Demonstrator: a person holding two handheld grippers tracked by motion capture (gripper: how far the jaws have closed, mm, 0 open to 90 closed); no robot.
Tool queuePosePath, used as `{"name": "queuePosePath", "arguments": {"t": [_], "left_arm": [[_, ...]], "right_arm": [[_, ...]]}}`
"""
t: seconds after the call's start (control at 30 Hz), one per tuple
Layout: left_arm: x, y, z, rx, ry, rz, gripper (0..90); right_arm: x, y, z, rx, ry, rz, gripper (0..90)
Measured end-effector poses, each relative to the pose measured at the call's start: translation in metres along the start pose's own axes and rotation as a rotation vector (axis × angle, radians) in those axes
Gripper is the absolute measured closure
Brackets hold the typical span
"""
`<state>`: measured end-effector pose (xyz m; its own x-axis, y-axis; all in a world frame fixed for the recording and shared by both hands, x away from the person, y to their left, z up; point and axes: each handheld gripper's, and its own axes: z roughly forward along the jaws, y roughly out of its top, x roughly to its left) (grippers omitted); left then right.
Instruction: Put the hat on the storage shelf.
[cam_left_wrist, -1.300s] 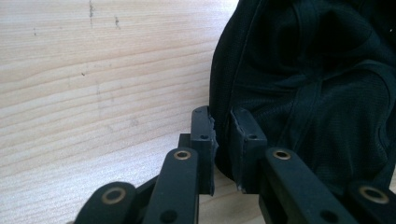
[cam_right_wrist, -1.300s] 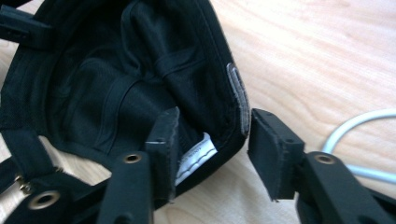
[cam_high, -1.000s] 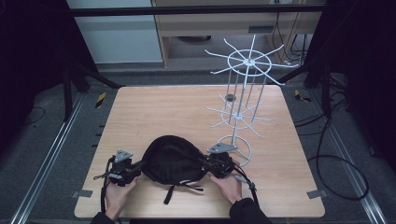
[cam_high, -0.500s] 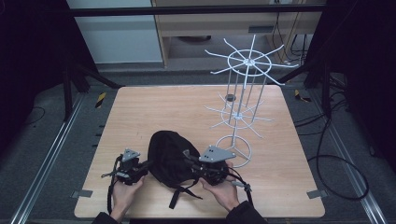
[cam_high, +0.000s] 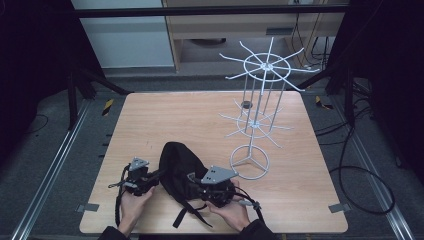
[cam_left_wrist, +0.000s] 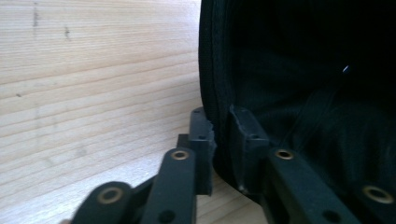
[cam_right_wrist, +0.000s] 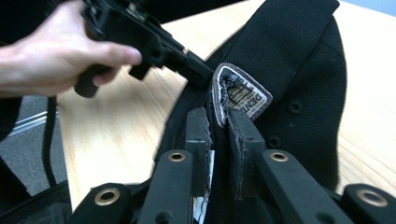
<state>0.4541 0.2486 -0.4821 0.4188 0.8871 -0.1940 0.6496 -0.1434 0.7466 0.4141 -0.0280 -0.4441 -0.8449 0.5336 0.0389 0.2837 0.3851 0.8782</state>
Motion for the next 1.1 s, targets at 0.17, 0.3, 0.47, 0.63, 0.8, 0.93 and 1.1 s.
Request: {"name": "queuePosePath", "arguments": {"t": [0.17,0.3,0.47,0.63,0.8,0.93,1.1], "left_arm": [[0.005,0.002,-0.012,-0.038,-0.012,-0.03,66.1],[0.0,0.006,-0.031,-0.097,-0.001,-0.012,61.5],[-0.012,0.016,-0.048,-0.167,-0.071,-0.012,56.3],[-0.032,0.025,-0.05,-0.185,-0.131,0.016,47.8],[-0.048,0.033,-0.047,-0.195,-0.173,0.037,42.6],[-0.06,0.036,-0.041,-0.182,-0.181,0.052,37.0],[-0.07,0.04,-0.032,-0.171,-0.18,0.051,35.0]], "right_arm": [[-0.006,-0.005,-0.002,0.026,-0.057,0.021,81.3],[-0.009,-0.008,-0.002,0.035,-0.074,0.03,81.5],[-0.007,-0.01,-0.001,0.043,-0.086,0.021,81.0],[-0.006,-0.011,0.001,0.048,-0.072,0.022,79.0],[-0.005,-0.012,0.001,0.048,-0.063,0.018,78.2],[-0.003,-0.012,0.003,0.05,-0.054,0.017,77.6],[-0.002,-0.013,0.004,0.049,-0.048,0.018,77.2]]}}
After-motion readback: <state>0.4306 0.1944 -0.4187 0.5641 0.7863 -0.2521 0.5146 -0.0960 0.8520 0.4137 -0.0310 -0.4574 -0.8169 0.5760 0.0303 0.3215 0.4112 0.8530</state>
